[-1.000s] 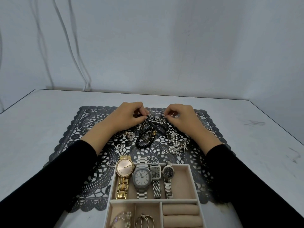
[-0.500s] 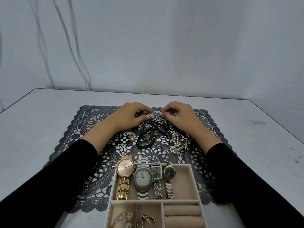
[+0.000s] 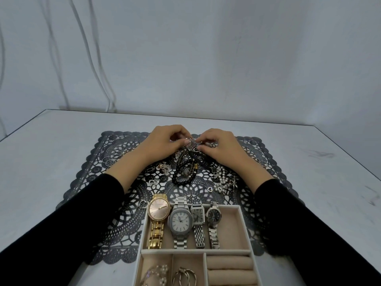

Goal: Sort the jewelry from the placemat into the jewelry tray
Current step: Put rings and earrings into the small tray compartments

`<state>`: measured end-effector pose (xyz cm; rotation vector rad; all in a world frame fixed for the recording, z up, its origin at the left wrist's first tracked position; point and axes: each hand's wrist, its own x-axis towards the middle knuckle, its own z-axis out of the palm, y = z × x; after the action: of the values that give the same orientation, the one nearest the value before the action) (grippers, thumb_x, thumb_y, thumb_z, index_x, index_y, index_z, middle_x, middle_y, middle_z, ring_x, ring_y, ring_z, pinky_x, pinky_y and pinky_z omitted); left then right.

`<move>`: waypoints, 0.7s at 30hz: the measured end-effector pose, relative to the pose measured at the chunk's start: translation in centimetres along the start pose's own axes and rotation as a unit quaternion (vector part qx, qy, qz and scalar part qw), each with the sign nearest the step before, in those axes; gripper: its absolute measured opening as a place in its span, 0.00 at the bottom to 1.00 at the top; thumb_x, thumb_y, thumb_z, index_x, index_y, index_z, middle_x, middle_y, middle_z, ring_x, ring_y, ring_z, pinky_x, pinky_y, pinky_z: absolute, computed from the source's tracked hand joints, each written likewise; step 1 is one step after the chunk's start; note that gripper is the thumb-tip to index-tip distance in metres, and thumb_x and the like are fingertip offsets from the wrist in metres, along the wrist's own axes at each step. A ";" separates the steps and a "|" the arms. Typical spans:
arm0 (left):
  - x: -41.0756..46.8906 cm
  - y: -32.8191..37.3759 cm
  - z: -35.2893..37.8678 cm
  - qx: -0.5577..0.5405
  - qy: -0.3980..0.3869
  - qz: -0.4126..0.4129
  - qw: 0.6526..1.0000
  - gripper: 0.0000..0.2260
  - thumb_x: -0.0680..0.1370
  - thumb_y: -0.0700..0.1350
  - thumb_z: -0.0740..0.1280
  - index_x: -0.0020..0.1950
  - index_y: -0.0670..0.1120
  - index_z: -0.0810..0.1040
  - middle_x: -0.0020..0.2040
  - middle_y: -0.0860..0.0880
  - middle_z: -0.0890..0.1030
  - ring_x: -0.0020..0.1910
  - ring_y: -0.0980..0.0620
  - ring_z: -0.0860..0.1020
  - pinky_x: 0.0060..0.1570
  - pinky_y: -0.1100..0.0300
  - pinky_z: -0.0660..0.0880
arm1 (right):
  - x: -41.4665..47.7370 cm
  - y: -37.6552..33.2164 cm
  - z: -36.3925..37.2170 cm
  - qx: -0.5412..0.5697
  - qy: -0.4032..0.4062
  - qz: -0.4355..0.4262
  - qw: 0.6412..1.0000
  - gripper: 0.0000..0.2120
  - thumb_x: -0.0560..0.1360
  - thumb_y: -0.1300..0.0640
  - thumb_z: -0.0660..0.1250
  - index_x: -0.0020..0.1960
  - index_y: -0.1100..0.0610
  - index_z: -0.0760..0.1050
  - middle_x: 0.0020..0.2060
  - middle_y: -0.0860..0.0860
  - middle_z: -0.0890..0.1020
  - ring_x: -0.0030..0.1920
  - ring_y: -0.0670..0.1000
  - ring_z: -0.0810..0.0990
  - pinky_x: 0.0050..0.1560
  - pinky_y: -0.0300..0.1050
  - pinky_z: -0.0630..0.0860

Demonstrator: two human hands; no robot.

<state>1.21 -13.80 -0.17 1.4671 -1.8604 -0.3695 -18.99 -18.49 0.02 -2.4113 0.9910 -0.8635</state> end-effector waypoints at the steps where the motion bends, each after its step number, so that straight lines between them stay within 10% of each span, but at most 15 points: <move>1: 0.0 0.1 0.0 -0.010 0.005 -0.003 1.000 0.04 0.77 0.45 0.71 0.50 0.52 0.81 0.42 0.55 0.83 0.43 0.61 0.79 0.41 0.76 0.69 | 0.0 -0.1 0.0 -0.001 -0.002 0.000 1.000 0.08 0.72 0.58 0.72 0.51 0.53 0.83 0.47 0.46 0.82 0.49 0.43 0.79 0.54 0.34 0.72; 16: -0.1 -0.1 -0.2 -0.101 0.038 -0.054 0.993 0.03 0.76 0.43 0.72 0.47 0.50 0.81 0.42 0.50 0.83 0.41 0.54 0.81 0.42 0.67 0.77 | 0.2 1.5 -0.4 -0.024 0.048 0.036 0.998 0.08 0.76 0.59 0.66 0.52 0.54 0.83 0.48 0.48 0.83 0.48 0.43 0.76 0.46 0.24 0.66; 21: -0.1 0.0 -0.2 -0.102 0.037 -0.058 0.992 0.03 0.76 0.43 0.72 0.46 0.51 0.81 0.42 0.51 0.84 0.41 0.55 0.81 0.43 0.69 0.76 | 0.0 1.7 -0.4 -0.004 0.015 0.068 0.998 0.11 0.76 0.59 0.68 0.57 0.52 0.81 0.51 0.47 0.82 0.50 0.45 0.77 0.53 0.36 0.71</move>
<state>1.41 -13.67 -0.09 1.4313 -1.6326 -0.5378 -20.09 -19.66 -0.67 -2.3132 1.1564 -0.8514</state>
